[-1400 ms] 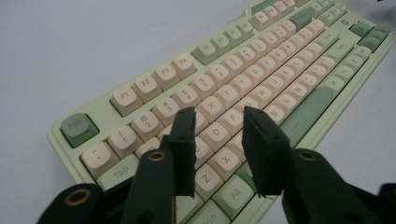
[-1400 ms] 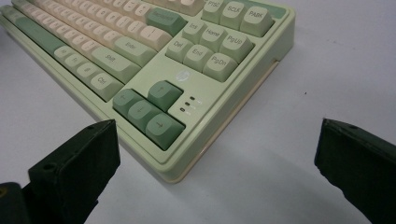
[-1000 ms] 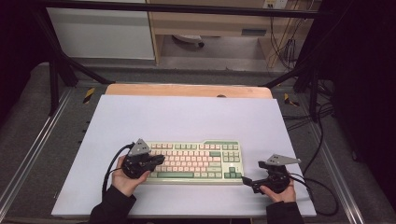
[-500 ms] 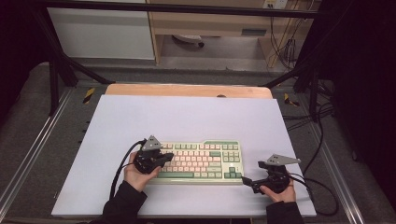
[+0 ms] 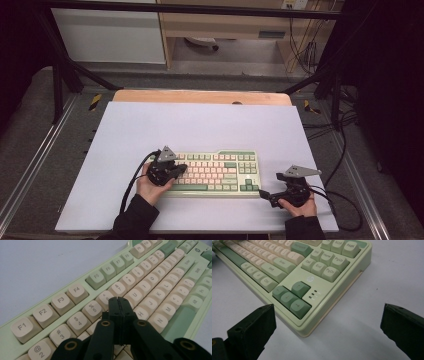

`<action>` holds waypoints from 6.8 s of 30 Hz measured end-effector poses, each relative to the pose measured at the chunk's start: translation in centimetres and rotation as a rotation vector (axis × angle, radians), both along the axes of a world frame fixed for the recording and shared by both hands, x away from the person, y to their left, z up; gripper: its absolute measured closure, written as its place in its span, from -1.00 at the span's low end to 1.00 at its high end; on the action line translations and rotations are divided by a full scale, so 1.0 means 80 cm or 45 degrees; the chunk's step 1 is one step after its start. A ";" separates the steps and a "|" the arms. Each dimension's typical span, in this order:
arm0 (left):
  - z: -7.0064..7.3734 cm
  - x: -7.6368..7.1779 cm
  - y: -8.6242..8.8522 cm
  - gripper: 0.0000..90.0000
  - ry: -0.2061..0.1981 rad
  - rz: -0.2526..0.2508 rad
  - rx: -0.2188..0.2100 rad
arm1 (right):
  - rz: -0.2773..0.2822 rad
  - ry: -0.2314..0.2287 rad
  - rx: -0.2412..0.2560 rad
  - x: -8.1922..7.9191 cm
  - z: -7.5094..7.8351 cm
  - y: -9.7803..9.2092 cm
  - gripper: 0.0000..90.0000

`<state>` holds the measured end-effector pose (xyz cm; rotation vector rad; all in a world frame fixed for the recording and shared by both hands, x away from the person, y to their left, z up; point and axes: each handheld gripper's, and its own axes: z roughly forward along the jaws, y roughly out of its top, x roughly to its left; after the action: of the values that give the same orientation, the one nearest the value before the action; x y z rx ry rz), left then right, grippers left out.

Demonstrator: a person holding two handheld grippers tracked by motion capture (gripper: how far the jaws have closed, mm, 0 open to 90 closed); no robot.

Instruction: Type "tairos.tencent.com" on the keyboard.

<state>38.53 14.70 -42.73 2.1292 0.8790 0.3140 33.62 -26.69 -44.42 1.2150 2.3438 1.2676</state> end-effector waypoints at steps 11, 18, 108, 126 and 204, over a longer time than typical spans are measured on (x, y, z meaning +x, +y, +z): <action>-0.003 -0.001 -0.001 1.00 -0.008 -0.001 0.011 | 0.002 0.006 -0.001 0.000 -0.001 0.001 -0.99; 0.006 -0.008 0.006 1.00 -0.027 -0.002 -0.024 | 0.003 0.005 0.003 0.000 0.000 0.000 -0.98; 0.010 -0.042 0.090 1.00 -0.040 0.085 -0.062 | 0.111 -0.061 0.040 0.000 0.043 0.067 -0.16; 0.009 -0.042 0.090 1.00 -0.036 0.084 -0.067 | 0.121 -0.033 0.029 0.015 0.048 0.123 0.31; 0.011 -0.042 0.091 1.00 -0.042 0.077 -0.080 | 0.190 -0.010 -0.098 0.067 0.024 0.247 1.00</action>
<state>35.19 22.00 -41.89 2.0371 0.9235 0.3470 38.98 -6.95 -42.53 1.0266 2.4932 1.2106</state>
